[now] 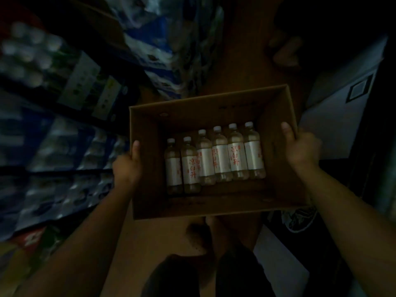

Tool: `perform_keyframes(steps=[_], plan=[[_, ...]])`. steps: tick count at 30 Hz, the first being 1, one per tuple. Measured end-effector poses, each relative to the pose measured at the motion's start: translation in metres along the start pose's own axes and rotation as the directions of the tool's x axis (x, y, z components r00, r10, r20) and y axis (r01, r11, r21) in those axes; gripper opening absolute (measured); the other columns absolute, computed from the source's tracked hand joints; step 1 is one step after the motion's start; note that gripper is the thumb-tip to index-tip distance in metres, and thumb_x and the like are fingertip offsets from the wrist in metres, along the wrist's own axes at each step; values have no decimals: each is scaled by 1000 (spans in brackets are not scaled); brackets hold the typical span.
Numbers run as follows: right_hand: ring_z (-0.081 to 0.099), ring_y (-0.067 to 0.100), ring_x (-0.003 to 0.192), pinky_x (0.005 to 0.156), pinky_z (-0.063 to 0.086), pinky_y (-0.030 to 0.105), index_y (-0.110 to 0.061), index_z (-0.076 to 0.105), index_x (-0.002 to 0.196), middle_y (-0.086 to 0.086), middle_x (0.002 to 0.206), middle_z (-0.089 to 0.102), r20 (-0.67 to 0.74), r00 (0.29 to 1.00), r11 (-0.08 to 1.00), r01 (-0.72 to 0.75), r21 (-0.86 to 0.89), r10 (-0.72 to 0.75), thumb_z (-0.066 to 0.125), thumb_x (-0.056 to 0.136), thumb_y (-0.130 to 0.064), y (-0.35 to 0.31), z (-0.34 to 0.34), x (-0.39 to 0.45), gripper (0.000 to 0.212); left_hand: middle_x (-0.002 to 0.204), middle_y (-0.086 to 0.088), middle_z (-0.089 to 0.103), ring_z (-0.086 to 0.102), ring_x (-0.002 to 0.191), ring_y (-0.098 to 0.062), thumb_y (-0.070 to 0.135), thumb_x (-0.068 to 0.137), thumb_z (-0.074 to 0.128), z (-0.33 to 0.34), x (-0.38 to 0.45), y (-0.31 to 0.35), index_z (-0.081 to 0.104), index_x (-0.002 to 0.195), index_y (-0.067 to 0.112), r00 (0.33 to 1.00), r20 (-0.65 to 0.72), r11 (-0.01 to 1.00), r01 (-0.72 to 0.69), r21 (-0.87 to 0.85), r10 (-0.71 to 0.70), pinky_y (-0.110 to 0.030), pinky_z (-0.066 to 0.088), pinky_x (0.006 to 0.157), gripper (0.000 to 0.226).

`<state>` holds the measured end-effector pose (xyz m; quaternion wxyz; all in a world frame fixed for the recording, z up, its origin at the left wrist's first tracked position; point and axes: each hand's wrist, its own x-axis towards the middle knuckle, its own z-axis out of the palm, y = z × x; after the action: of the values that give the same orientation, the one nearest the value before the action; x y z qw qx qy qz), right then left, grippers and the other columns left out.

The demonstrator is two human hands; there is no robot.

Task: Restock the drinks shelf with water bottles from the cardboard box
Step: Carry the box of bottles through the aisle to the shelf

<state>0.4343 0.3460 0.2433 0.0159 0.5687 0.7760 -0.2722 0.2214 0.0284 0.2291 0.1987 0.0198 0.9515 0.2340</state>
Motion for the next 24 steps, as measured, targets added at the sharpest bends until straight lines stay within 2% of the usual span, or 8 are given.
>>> perform_keyframes(steps=[4, 7, 11, 15, 17, 20, 22, 24], plan=[[60, 41, 90, 73, 41, 38, -6, 54, 83, 28, 91, 63, -8, 991, 991, 132, 13, -131, 39, 97, -51, -38, -44, -24, 50, 48, -7, 37, 35, 43, -20, 50, 99, 30, -59, -44, -6, 36, 55, 11, 993, -113, 997, 25, -77, -34, -28, 25, 45, 59], [59, 34, 80, 65, 38, 33, -7, 55, 85, 19, 81, 60, 10, 976, 976, 219, -14, -219, 36, 96, -54, -68, -73, -46, 52, 49, -8, 42, 41, 45, -22, 52, 98, 30, -102, -73, -12, 37, 54, 10, 980, -181, 990, 57, -126, -79, -29, 28, 46, 61], [53, 34, 79, 69, 41, 37, -3, 58, 89, 17, 81, 56, 12, 939, 938, 344, -52, -344, 35, 95, -56, -116, -105, -78, 58, 48, -7, 42, 40, 45, -21, 53, 97, 30, -156, -117, -24, 37, 51, 11, 952, -272, 981, 100, -166, -143, -30, 29, 47, 63], [49, 23, 62, 53, 32, 29, -4, 56, 82, 7, 68, 51, 47, 896, 894, 444, -56, -442, 37, 95, -55, -156, -125, -115, 56, 48, -8, 41, 41, 46, -24, 52, 99, 29, -199, -160, -45, 37, 50, 10, 924, -314, 968, 163, -192, -218, -32, 25, 46, 65], [45, 18, 57, 49, 30, 27, -5, 56, 82, 8, 70, 52, 80, 877, 875, 479, -74, -474, 38, 95, -55, -175, -129, -134, 54, 46, -8, 38, 38, 45, -25, 51, 99, 29, -218, -180, -58, 33, 48, 11, 901, -338, 954, 204, -221, -271, -32, 24, 46, 65], [42, 19, 60, 50, 27, 29, -5, 58, 87, 10, 77, 53, 125, 840, 830, 542, -130, -528, 35, 96, -56, -203, -129, -156, 56, 48, -9, 41, 43, 47, -27, 53, 98, 28, -239, -204, -81, 38, 49, 10, 866, -352, 930, 288, -228, -354, -33, 29, 49, 66], [47, 24, 69, 58, 32, 31, -4, 61, 89, 12, 79, 56, 148, 803, 792, 595, -136, -577, 34, 95, -58, -218, -125, -174, 60, 55, -14, 50, 53, 58, -32, 54, 98, 27, -252, -223, -98, 47, 53, 5, 832, -370, 909, 351, -226, -413, -35, 35, 56, 69], [50, 28, 74, 61, 31, 32, -6, 61, 88, 13, 80, 57, 185, 774, 765, 630, -132, -606, 35, 95, -57, -232, -120, -195, 58, 71, -24, 61, 60, 73, -38, 54, 98, 26, -262, -241, -116, 58, 66, -1, 810, -389, 898, 382, -217, -439, -39, 41, 63, 71]])
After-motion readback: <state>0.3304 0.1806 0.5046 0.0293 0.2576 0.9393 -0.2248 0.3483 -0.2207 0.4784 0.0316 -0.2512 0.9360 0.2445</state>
